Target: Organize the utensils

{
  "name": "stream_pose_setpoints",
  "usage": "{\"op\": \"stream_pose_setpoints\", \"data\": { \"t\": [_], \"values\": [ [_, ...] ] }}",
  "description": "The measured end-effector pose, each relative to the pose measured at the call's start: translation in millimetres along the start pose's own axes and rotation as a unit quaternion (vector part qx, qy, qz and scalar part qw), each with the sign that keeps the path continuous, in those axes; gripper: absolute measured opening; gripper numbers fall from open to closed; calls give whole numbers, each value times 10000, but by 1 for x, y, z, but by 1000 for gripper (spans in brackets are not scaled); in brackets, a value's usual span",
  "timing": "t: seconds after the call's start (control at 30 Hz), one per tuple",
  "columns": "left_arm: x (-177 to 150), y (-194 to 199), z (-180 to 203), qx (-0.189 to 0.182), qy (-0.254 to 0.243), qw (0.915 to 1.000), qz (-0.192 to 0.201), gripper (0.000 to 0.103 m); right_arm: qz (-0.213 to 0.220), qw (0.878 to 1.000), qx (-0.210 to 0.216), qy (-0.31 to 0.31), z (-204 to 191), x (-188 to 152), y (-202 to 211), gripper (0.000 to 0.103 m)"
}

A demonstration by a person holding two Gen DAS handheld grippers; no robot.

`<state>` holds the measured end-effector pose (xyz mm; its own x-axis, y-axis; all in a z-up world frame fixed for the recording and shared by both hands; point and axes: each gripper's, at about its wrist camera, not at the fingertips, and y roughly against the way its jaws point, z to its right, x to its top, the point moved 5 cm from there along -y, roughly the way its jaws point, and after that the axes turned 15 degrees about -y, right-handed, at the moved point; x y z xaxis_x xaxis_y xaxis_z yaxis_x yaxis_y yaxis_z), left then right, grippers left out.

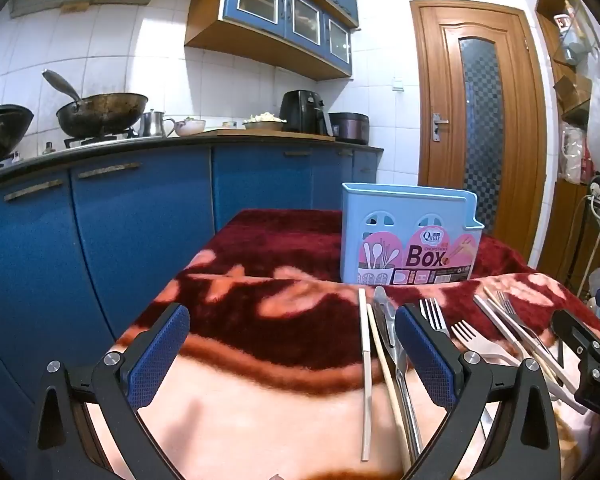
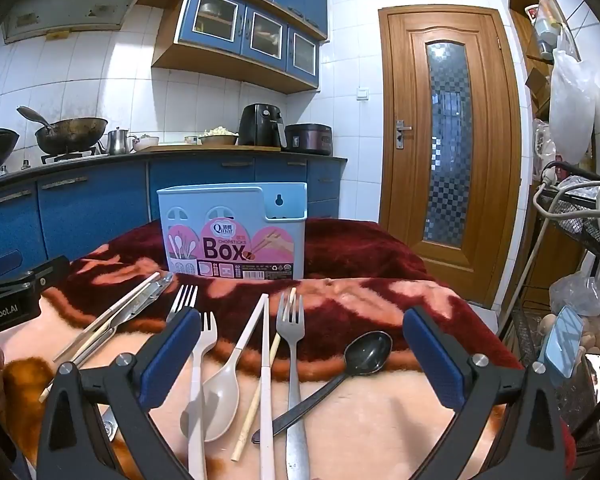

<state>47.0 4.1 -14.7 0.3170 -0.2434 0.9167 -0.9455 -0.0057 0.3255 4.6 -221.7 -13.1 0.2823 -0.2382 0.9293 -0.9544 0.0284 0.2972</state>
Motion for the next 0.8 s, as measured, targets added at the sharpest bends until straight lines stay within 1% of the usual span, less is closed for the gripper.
{"op": "stream_pose_setpoints", "data": {
  "t": [0.8],
  "values": [
    [0,0,1,0,9,10000,19,102,18,10000,4,1,0,1,1,103]
  ]
}}
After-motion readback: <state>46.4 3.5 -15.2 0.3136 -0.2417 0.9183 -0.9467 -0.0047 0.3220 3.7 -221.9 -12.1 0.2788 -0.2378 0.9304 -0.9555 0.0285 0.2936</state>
